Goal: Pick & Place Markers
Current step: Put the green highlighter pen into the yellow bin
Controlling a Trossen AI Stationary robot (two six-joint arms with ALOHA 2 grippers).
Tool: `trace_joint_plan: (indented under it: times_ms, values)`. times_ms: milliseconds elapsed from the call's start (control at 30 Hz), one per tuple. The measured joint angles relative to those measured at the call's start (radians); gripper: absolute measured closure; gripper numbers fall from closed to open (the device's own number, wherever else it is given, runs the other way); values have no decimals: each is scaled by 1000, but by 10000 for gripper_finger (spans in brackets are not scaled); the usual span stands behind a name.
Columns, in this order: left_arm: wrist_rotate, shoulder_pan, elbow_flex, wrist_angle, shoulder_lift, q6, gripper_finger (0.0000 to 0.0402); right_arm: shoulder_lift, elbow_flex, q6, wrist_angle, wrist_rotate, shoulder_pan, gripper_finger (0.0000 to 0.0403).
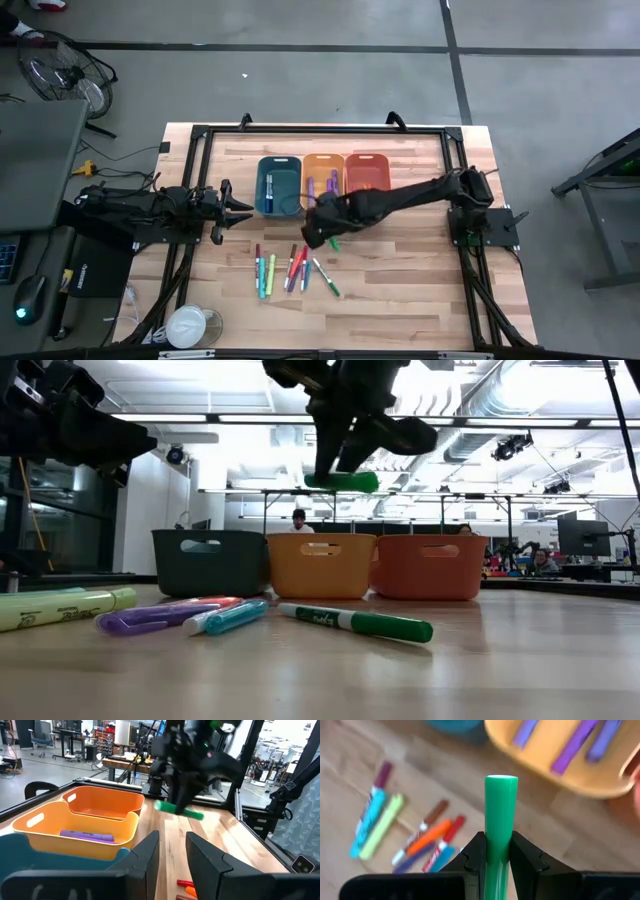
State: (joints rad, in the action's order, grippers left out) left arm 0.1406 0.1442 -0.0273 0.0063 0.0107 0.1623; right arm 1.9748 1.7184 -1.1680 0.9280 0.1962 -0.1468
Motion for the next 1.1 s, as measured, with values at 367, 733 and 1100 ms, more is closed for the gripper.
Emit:
trace_joint_plan:
  times_ms: [367,733,1100]
  values:
    - [-1,0,0,-1,0,0,308,-22,2,157,-121,6,167,350]
    - [-1,0,0,-1,0,0,308,-22,2,179,-134,23,282,350]
    - [-1,0,0,-1,0,0,308,-1,-69,22,-209,39,335,350]
